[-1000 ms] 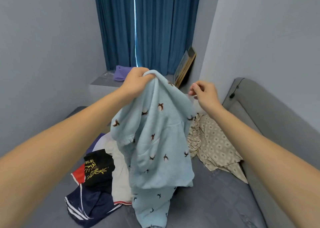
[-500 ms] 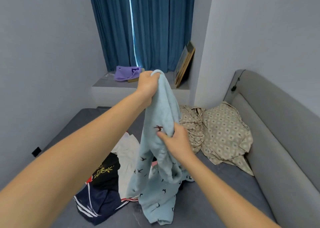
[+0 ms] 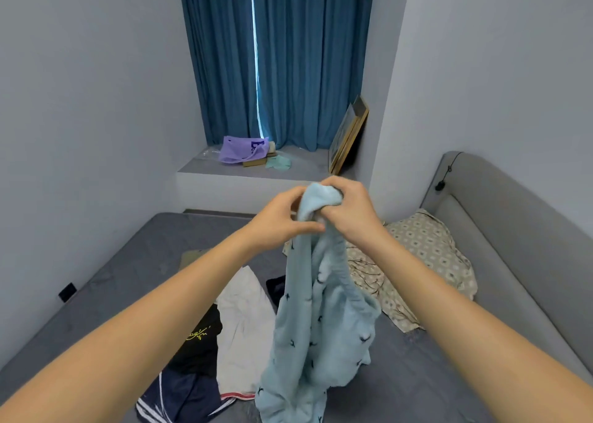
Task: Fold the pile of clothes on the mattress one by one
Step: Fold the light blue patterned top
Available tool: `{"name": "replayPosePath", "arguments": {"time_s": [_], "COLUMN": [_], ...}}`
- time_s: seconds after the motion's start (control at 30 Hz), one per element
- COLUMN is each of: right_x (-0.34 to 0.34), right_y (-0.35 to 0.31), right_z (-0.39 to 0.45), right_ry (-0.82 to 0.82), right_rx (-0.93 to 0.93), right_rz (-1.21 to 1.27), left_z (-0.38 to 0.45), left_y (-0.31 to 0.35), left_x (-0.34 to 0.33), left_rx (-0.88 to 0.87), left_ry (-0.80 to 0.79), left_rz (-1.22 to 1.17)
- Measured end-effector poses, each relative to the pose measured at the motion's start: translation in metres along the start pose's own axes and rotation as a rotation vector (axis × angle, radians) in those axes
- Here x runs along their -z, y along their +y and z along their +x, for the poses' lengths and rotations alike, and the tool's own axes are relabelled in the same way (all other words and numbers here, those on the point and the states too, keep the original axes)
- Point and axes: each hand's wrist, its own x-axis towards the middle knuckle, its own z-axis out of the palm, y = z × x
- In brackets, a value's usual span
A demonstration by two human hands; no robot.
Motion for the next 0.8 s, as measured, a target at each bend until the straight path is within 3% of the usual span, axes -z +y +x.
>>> {"name": "replayPosePath", "arguments": {"time_s": [0.17, 0.23, 0.4, 0.6, 0.67, 0.8], "right_x": [0.012, 0.009, 0.01, 0.06, 0.083, 0.125], "right_y": [0.0, 0.018, 0.065, 0.068, 0.059, 0.026], "right_z": [-0.004, -0.018, -0.05, -0.015, 0.008, 0.044], "right_ry": [0.043, -0.025, -0.34, -0.333, -0.312, -0.322], "right_rx": [-0.002, -0.055, -0.11, -0.059, -0.009, 0.116], "right_rz": [0.308, 0.358, 0.19, -0.07, -0.205, -0.333], "left_z": [0.011, 0.015, 0.026, 0.036, 0.039, 0.041], "left_y": [0.001, 0.005, 0.012, 0.023, 0.032, 0.052], "left_x": [0.002, 0.002, 0.018, 0.056, 0.075, 0.114], "left_rx": [-0.072, -0.049, 0.013, 0.091, 0.069, 0.115], "left_ry": [0.066, 0.157, 0.333, 0.329, 0.243, -0.099], "left_rz": [-0.053, -0.164, -0.383, -0.359, -0.247, 0.069]}}
